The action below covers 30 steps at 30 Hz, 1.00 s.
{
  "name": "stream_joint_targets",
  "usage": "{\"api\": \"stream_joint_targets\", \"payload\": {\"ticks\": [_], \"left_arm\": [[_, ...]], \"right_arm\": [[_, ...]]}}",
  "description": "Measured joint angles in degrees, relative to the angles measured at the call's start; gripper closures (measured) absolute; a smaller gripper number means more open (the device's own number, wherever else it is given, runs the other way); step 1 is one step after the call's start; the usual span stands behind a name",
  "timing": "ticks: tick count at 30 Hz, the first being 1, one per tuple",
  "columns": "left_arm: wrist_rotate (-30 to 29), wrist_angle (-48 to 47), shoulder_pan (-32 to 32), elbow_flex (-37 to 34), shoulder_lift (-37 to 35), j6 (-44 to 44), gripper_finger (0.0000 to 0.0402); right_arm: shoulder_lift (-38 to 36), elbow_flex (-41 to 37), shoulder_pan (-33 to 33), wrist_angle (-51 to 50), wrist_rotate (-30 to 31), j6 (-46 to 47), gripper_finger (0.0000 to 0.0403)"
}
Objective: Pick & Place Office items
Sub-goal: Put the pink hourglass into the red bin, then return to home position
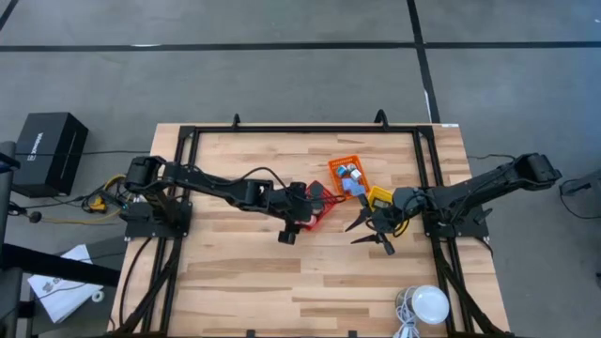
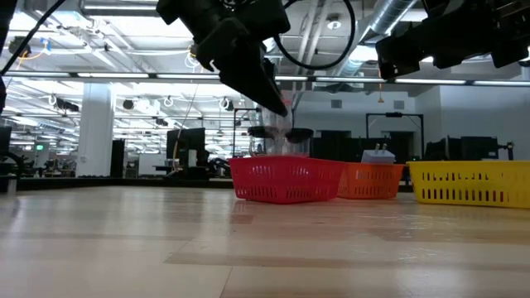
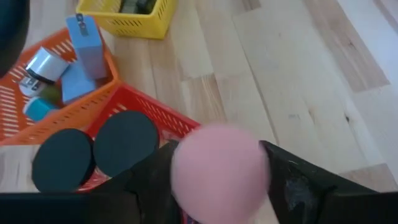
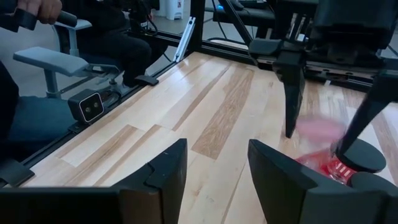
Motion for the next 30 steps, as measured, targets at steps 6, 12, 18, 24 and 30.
{"api": "stream_joint_targets", "payload": {"ticks": [6, 12, 18, 24, 30], "left_arm": [[-0.3, 0.1, 0.0, 0.0, 0.0, 0.0, 0.0139], [-1.6, 0.1, 0.0, 0.0, 0.0, 0.0, 0.0135], [-1.7, 0.2, -0.2, 0.0, -1.9, 0.0, 0.015], [-5.9, 0.1, -0.2, 0.0, -9.4, -4.5, 0.0174], [-7.0, -1.0, -0.6, 0.0, -19.9, -4.7, 0.0217]], "right_arm": [[0.0, 0.0, 0.0, 0.0, 0.0, 0.0, 0.0243], [0.0, 0.0, -0.1, 0.0, 0.0, 0.0, 0.0241], [0.0, 0.0, 0.0, 0.7, 0.4, 0.0, 0.0244], [0.0, 0.0, 0.0, 0.7, 0.5, 0.0, 0.0244], [-1.9, 0.0, -1.0, 0.7, 0.5, 0.0, 0.0244]]}}
